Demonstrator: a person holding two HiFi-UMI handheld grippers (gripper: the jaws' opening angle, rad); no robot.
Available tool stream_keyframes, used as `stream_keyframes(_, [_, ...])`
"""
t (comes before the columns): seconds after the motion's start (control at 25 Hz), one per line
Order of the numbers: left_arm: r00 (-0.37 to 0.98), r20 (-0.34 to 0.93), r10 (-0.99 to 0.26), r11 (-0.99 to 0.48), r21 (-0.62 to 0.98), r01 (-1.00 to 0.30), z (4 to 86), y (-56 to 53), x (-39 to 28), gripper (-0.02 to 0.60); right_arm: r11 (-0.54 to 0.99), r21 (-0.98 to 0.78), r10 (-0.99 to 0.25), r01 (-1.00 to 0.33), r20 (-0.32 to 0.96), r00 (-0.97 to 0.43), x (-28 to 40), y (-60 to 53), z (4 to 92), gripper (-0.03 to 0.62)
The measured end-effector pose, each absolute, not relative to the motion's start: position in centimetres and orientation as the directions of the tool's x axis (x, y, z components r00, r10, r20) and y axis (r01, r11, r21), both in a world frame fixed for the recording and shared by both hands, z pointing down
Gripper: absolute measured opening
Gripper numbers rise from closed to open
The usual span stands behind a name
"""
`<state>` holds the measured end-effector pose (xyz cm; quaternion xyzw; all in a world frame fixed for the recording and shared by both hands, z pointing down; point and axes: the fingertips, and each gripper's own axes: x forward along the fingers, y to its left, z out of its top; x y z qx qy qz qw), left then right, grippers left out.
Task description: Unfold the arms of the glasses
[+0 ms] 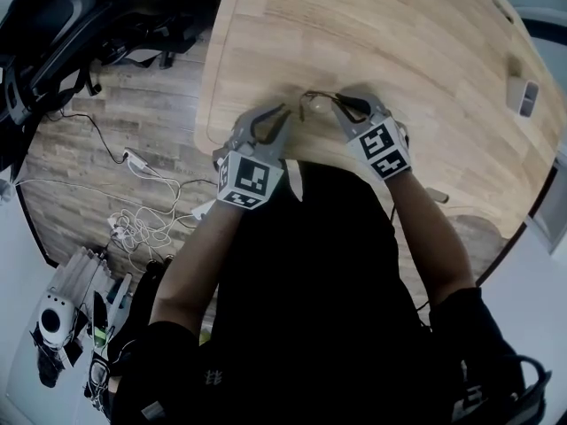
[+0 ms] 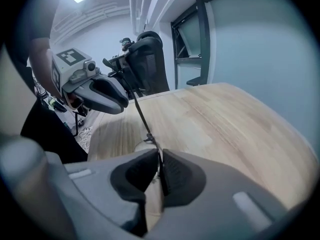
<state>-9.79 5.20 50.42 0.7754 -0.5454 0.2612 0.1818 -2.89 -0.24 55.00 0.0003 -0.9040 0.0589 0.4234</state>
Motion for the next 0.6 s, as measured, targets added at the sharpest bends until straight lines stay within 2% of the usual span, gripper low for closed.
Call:
stream_keyframes(0.08, [0.272,0.607,-0.747,-0.341,0.001,-0.94,50.6,5.2,-9.6,0.06,0.994,-0.106,0.053,-0.041,0.754,-0.654,-2.8,-0.1,54.7,0.015])
stream_keyframes(0.6, [0.356,0.606,-0.712,-0.392,0.077,-0.917,51.6,3.8,-7.1,0.107,0.989,-0.145,0.119,0.034,0.628,-0.769,-1.5,1.2,51.9,0.015])
